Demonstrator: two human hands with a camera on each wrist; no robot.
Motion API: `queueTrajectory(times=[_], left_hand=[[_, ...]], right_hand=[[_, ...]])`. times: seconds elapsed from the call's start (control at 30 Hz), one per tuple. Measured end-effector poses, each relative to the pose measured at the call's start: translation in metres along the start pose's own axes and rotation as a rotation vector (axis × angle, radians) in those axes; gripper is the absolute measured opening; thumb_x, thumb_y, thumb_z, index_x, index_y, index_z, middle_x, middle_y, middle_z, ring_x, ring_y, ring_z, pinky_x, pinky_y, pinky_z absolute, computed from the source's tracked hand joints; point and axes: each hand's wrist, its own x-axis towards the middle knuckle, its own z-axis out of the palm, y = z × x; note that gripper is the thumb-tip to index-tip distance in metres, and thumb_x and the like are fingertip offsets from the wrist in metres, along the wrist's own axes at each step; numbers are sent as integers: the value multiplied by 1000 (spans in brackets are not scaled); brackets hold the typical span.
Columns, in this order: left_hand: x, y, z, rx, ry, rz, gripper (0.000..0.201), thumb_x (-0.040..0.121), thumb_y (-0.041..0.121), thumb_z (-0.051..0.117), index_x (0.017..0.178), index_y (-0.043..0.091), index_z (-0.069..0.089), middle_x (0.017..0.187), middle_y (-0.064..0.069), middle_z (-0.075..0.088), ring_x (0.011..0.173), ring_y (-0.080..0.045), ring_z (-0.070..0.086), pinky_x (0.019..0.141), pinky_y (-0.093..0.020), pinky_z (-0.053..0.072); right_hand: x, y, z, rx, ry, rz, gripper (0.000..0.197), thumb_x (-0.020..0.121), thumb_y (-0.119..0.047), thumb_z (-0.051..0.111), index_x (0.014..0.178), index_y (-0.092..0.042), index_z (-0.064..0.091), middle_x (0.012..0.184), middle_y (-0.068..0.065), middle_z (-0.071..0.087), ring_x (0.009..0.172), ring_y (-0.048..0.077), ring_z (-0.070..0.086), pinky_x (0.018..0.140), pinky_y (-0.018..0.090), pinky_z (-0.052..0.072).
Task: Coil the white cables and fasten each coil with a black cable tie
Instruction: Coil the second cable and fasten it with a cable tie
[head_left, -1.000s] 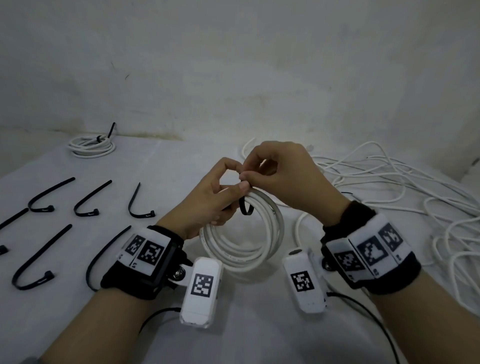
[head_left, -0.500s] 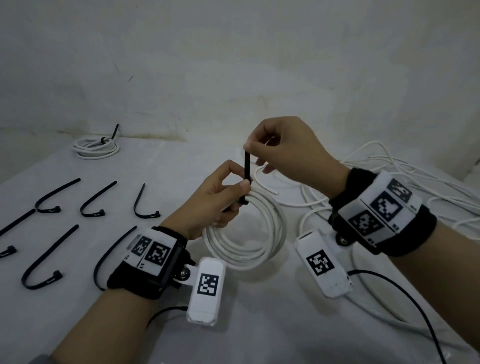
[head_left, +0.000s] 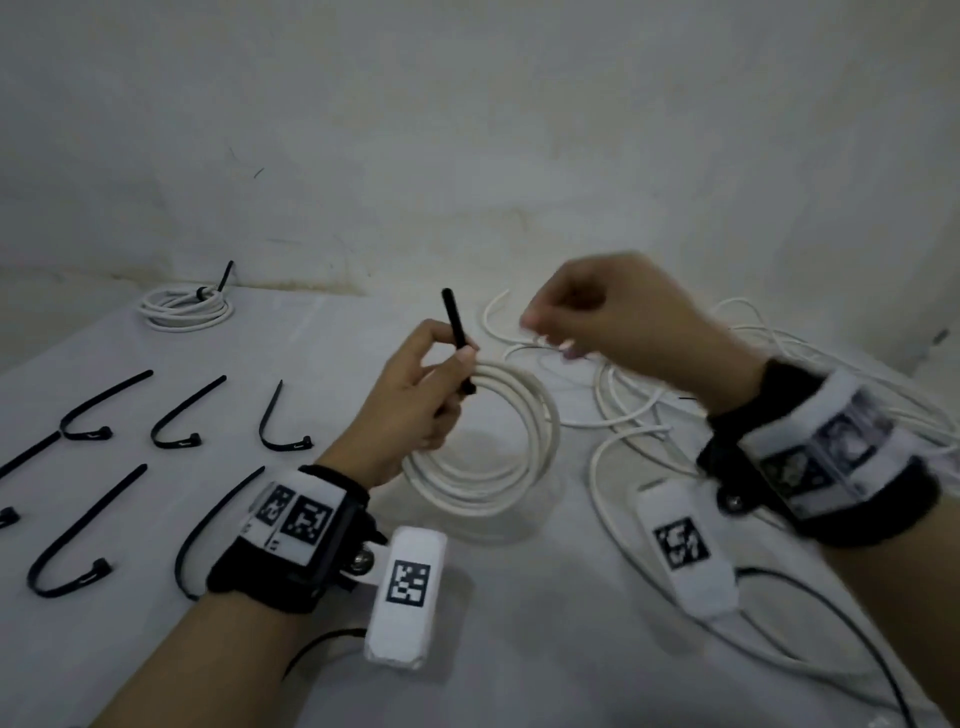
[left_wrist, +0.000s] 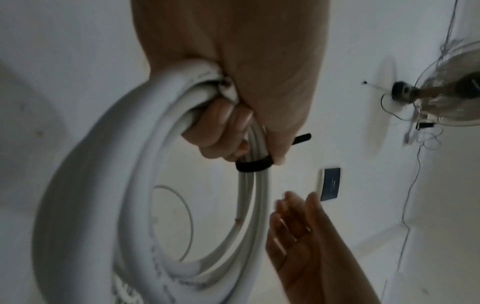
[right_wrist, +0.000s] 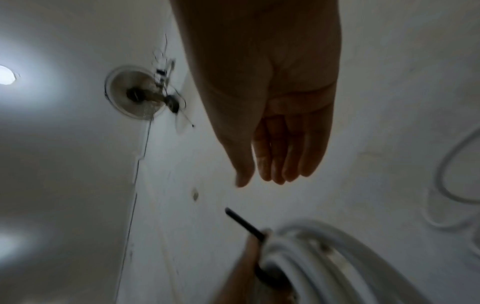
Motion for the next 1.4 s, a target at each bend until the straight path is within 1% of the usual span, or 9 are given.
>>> queueTrajectory(times=[0.2,0.3,0.5,0.57,0.67,0.77,1.0,1.2,1.4], left_hand=[[-4,-2,3,12,30,-37,14,96,26,49,90,14,43,50,4,40,38,-10,21,40,-19,13],[-5,-3,4,34,-12,-57,16,97,24,49,84,17,42,49,4,35,39,-11,19,40,-16,15],[-7,-1,7,12,-57,-61,13,96,17,50,97,8,41,50,10,44,38,-9,21,38,-15,18],[-7,-2,5,53,-50,-43,16,96,18,50,99,5,42,50,10,46,39,-9,22,39,-16,18],[-6,-2,-1,42,17,-28,17,96,23,50,98,7,44,52,7,43,41,-10,22,40,-18,18],[-3,0,-6,-52,70,-36,14,97,27,46,96,12,45,59,-1,36,42,-9,24,38,-18,23],[-1,1,-10,-410,34,-128,50,92,48,33,113,8,54,73,-7,60,57,-15,56,57,-29,52],[-4,2,-6,-347,7,-227,29,99,18,36,102,13,65,74,-2,68,74,-16,68,63,-28,56],[-2,3,-8,-218,55,-203,27,100,16,39,107,15,65,94,-2,75,85,-15,72,63,-25,58]], right_hand=[[-11,13,46,39,-42,-42,30,78,-42,74,102,-27,65,94,-9,68,83,4,66,77,22,53],[-1,5,51,47,56,-148,4,82,-24,73,83,-20,71,80,-7,69,74,4,64,71,17,49],[13,9,58,51,261,-119,17,81,-10,72,66,-15,65,66,2,65,67,22,63,68,30,52],[15,12,60,133,230,-80,17,83,-12,70,68,-17,66,65,-1,65,66,18,63,70,38,56],[11,14,56,114,54,-114,5,86,-17,68,85,-20,65,77,-8,65,74,4,62,71,16,51],[-1,18,52,46,-173,-113,34,82,-25,73,111,-27,56,94,-8,63,85,3,63,75,15,50],[-2,23,56,256,56,-109,12,89,-5,62,97,-13,63,71,1,62,52,13,61,46,26,51],[-2,35,59,469,200,-46,22,91,-6,61,110,-15,67,88,5,66,53,16,61,46,30,53],[-8,39,59,565,122,-2,25,93,-8,58,115,-16,66,97,7,68,68,24,72,51,31,57]])
